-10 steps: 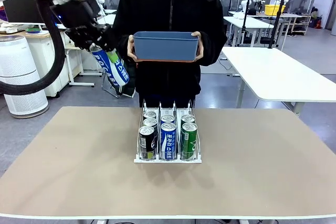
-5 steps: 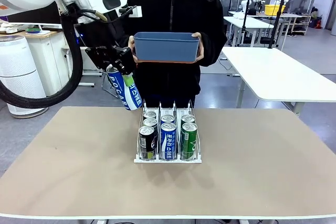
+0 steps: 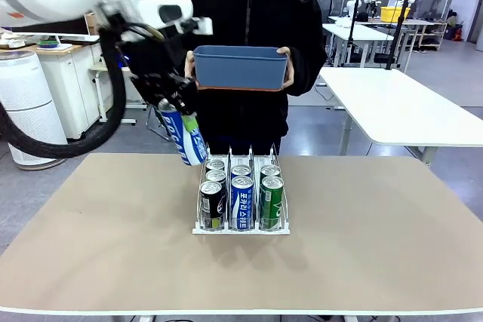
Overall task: Fill the beverage cans into the dispenser.
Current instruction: Place the picked Ionic drink in the line of the Automatic Can Dispenser with the same cans.
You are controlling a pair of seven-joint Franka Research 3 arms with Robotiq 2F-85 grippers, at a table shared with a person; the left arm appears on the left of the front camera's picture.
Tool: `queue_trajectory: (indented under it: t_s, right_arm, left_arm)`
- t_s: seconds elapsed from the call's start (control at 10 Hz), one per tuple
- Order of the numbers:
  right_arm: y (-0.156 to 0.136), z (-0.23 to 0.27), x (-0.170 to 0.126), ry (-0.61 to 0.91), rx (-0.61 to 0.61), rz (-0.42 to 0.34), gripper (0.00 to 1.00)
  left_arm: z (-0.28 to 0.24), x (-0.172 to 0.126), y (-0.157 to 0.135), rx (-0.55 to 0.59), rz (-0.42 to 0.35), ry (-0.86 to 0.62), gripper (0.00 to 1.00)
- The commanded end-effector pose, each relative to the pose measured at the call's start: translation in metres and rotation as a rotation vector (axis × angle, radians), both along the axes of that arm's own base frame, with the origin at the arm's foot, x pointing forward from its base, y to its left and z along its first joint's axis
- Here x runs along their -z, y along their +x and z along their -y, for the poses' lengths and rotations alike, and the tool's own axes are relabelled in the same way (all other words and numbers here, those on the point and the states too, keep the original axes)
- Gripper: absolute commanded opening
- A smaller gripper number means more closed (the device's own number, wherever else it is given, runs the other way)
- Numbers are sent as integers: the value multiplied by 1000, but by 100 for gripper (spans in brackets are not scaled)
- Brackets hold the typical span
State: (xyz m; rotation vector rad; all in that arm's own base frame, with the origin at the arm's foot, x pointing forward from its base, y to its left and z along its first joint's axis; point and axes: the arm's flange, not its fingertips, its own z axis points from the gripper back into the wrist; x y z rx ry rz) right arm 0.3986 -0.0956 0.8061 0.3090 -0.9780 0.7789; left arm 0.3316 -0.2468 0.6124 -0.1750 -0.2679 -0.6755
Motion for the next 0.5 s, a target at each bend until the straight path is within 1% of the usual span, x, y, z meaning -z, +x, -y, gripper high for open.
queue_trajectory:
  t_s: [0.0, 0.2, 0.3, 0.4]
  right_arm:
    - [-1, -1, 1, 4, -5, -1, 100]
    - [-1, -1, 1, 4, -5, -1, 100]
    - [-1, -1, 1, 4, -5, -1, 100]
    - [-1, -1, 1, 4, -5, -1, 100]
  left_arm:
    - [37, 13, 6, 95, -7, 45, 57]
    - [70, 31, 2, 144, -42, 35, 57]
    - [85, 43, -1, 206, -57, 17, 57]
    - [98, 55, 0, 228, -53, 7, 57]
